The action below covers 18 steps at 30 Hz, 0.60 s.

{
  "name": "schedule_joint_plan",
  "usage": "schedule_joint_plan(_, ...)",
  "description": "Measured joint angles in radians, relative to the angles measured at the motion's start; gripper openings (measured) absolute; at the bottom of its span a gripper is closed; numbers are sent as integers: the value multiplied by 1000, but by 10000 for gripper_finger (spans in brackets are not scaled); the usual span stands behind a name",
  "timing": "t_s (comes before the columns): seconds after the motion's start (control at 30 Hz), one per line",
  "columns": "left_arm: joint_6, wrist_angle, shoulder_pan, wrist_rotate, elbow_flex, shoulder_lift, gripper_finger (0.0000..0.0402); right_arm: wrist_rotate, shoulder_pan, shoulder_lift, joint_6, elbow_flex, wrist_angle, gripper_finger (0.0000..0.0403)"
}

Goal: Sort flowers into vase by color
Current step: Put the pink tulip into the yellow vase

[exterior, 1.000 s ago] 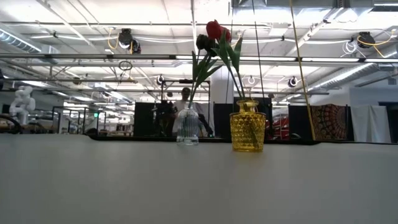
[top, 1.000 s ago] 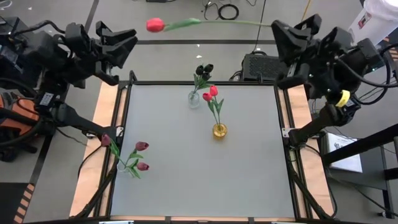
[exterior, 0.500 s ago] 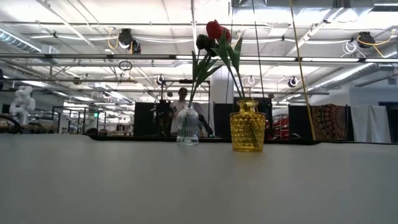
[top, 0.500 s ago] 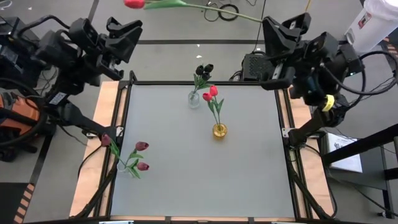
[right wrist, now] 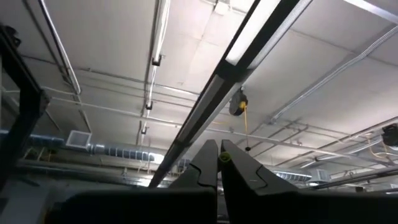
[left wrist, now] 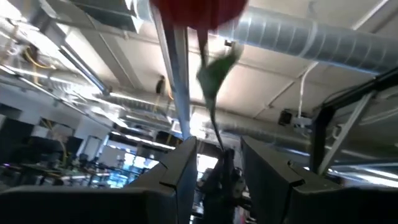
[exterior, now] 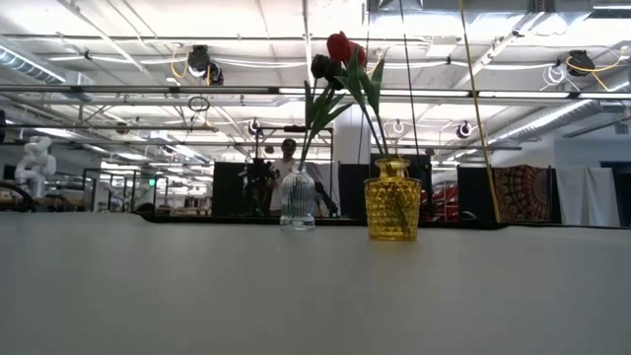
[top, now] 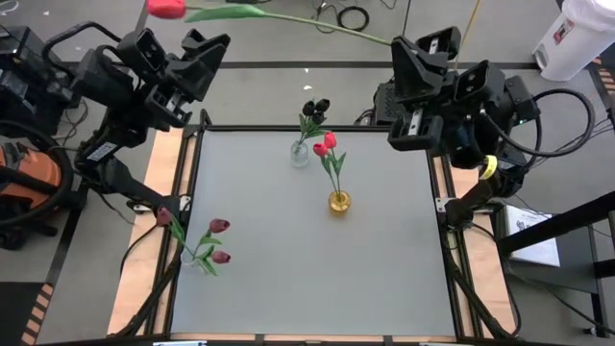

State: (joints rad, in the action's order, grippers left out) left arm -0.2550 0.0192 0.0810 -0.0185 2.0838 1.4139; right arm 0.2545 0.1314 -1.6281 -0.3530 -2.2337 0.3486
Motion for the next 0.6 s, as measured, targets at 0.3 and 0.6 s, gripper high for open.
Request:
schedule_joint_plan(0.3,-43,-2,10,84,0,14,148,-28,0,-12,23,0,20,0)
schedule_joint_plan(0.6,-77,0,11,42,0,25,250,-29,1,-12,27,0,-3,0)
